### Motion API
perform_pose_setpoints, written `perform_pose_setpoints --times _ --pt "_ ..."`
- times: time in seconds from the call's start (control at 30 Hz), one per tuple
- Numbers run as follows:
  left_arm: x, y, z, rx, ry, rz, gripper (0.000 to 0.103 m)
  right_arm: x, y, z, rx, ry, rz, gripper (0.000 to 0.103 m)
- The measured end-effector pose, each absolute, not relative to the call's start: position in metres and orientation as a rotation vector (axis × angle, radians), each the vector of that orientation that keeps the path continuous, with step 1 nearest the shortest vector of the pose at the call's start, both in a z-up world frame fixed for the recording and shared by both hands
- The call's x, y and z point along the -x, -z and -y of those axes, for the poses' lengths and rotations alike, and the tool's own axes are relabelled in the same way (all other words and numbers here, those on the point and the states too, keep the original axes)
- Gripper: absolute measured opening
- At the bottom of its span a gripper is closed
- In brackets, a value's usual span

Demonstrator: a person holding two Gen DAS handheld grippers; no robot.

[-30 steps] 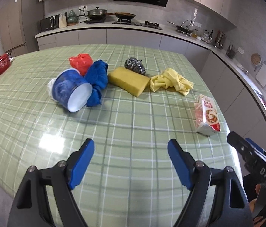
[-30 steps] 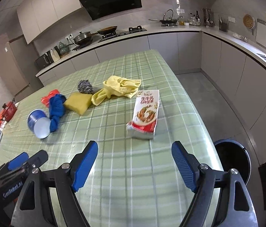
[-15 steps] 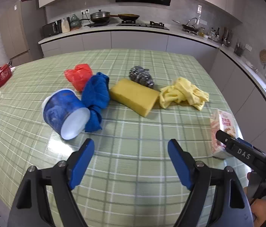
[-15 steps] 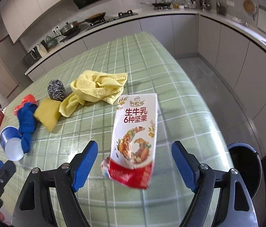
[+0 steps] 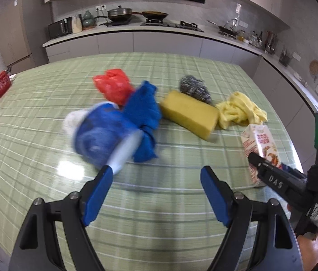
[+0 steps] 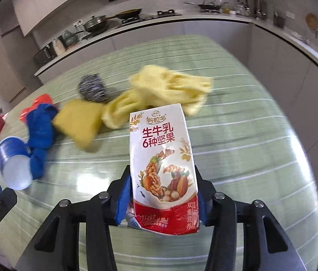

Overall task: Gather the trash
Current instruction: 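Grasp the milk carton with right tool while left tool reaches blue cup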

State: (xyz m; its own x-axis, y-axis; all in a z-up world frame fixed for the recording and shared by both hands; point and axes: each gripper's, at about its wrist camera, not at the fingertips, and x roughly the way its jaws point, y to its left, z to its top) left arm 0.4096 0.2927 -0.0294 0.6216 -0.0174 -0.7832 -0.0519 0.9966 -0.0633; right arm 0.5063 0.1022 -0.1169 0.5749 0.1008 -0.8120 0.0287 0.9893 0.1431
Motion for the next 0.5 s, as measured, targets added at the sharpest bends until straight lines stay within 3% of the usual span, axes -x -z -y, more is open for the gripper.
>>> perform_pose_setpoints --times 0.23,0.5 --pt "-0.416 0.034 -0.355 0.224 -0.073 -0.923 0.081 -0.511 0.117 -0.154 -0.115 -0.087 -0.977 0.051" --pt "-0.441 0.037 -0.362 0.374 -0.019 -0.974 0.081 -0.512 0.118 -0.161 -0.113 -0.069 -0.983 0.051"
